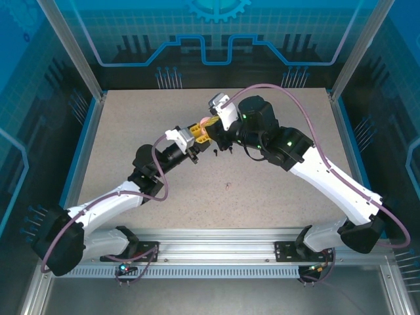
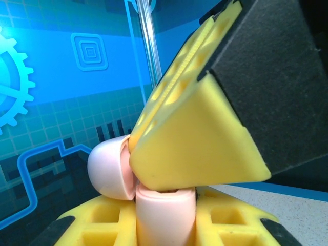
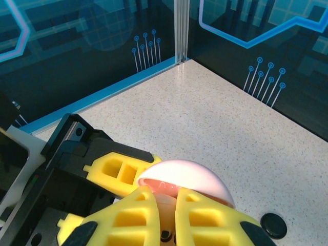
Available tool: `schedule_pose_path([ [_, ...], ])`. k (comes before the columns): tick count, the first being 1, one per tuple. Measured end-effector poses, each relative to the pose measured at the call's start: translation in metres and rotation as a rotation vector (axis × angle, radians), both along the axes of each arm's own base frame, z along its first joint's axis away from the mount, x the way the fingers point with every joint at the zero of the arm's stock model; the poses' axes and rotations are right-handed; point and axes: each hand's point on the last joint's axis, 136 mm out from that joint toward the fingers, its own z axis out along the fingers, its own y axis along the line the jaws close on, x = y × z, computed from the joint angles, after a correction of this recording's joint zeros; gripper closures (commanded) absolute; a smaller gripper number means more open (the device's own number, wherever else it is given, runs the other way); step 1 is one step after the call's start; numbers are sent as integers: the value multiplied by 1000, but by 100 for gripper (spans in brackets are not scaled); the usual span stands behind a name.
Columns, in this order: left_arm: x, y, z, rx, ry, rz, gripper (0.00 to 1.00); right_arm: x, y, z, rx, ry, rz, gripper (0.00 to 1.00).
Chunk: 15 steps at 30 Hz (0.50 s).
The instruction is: Insert the wireless bluetooth earbuds into the charging case
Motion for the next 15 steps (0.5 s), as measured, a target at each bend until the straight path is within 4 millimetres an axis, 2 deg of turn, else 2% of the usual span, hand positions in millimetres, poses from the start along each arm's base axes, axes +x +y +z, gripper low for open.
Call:
schedule_pose_path([
  [3,0,0,0,1,2,0,100,0,0,-1,-8,-10,10,88],
  [4,0,0,-1,3,4,0,100,0,0,-1,-9,-12,10,83],
  [6,0,0,-2,5,8,-1,100,0,0,-2,-10,-8,10,64],
  [7,0,0,-2,5,8,0,100,0,0,-3,-10,-6,8,59],
  [12,0,0,0,-7,12,-3,100,-2,-4,0,3,27,-9,41],
  [15,0,1,3,-20,12,-2,100,2,-11,15,42,27,-36,38],
])
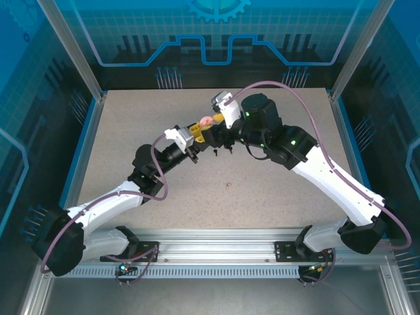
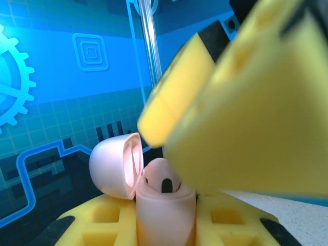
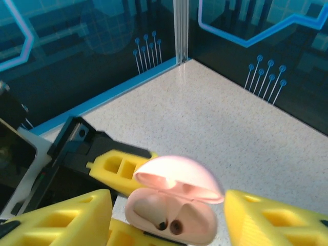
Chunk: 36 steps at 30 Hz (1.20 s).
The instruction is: Insert the wireless bluetooth earbuds into the charging case
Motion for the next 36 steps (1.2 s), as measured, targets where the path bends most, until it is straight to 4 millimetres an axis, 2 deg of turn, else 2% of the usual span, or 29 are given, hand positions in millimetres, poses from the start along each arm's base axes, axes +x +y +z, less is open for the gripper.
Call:
schedule_pose_path([
  [3,0,0,1,-6,-3,4,100,4,-19,22,63,-5,-58,37],
  [7,1,1,2,-9,-2,12,100,11,-66,45,162,21,-214,34],
  [9,2,2,2,-11,-1,19,100,13,-88,48,205,41,-297,33],
  [11,4,3,2,-13,0,28,100,13,-106,36,231,88,-371,33],
  [14,6,5,2,-18,3,44,100,17,-121,-10,220,218,-475,34],
  [15,7,6,3,-20,3,51,100,20,-124,-31,207,272,-510,36],
  [19,8,9,5,-29,1,69,100,24,-123,-142,101,541,-638,38],
  [22,9,10,6,-33,-1,76,100,15,-127,-220,13,733,-743,40],
  [24,8,11,7,-35,-4,78,100,8,-128,-252,-25,815,-796,40],
  [25,8,11,8,-36,-6,79,100,6,-127,-265,-42,849,-819,40],
  [31,4,14,15,-47,-21,81,100,-2,-111,-309,-97,964,-901,40],
  [36,3,16,19,-58,-34,84,100,1,-93,-331,-139,1009,-928,41],
])
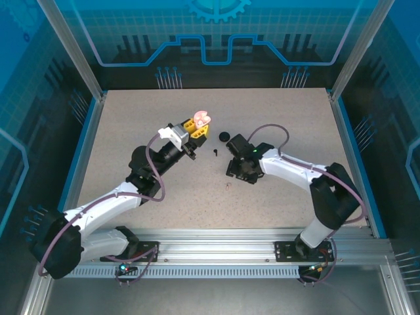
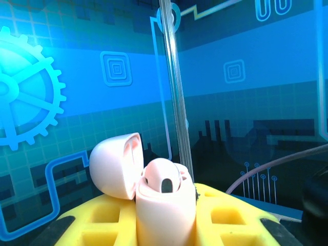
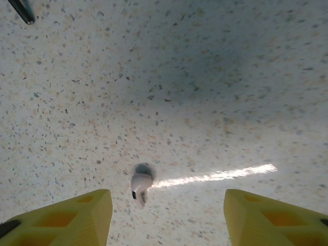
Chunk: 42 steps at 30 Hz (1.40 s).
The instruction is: Insert the wireless bluetooth earbuds into the charging case
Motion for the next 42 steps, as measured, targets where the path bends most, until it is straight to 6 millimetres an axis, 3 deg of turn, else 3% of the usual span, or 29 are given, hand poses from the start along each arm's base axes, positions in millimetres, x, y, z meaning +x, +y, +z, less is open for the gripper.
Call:
schedule_pose_path([
  [4,0,0,1,-4,-5,1,100,-3,17,-14,-12,29,9,43],
  [10,-2,2,5,-13,-17,3,100,-9,21,-31,-40,71,-5,47],
  [18,-4,3,3,-16,-21,3,100,-2,29,-33,-41,73,-13,53],
  [28,-7,5,6,-24,-34,3,100,-8,37,-41,-70,98,5,59],
  [42,-9,8,6,-30,-37,10,100,-12,31,-51,-123,121,11,73],
])
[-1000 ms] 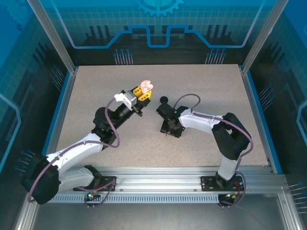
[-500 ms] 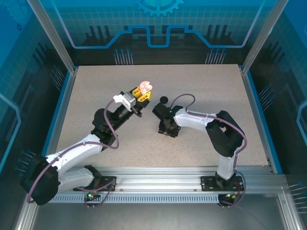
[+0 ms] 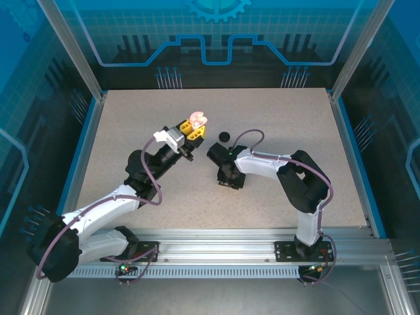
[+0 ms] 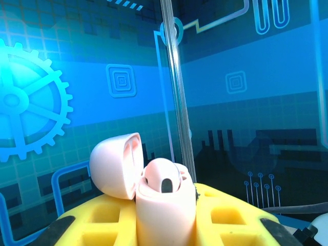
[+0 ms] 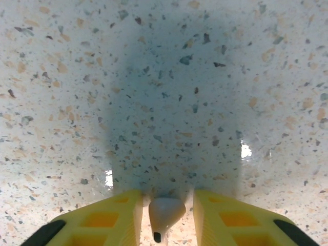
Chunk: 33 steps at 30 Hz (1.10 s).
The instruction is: Insert the wireless bluetooth earbuds into the charging case
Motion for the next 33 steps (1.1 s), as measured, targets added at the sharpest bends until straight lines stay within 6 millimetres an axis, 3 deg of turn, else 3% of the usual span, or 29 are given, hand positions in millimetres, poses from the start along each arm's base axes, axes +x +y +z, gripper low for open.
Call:
schedule_pose_path([
  [9,0,0,0,-1,-1,0,100,-1,-1,0,-19,7,96,78],
  [22,0,0,1,-2,-2,0,100,11,25,1,3,17,393,76],
  [29,0,0,0,-1,-1,0,100,11,29,-1,-34,72,511,64],
  [33,0,0,1,-2,-3,0,100,10,32,-1,-18,77,501,62],
])
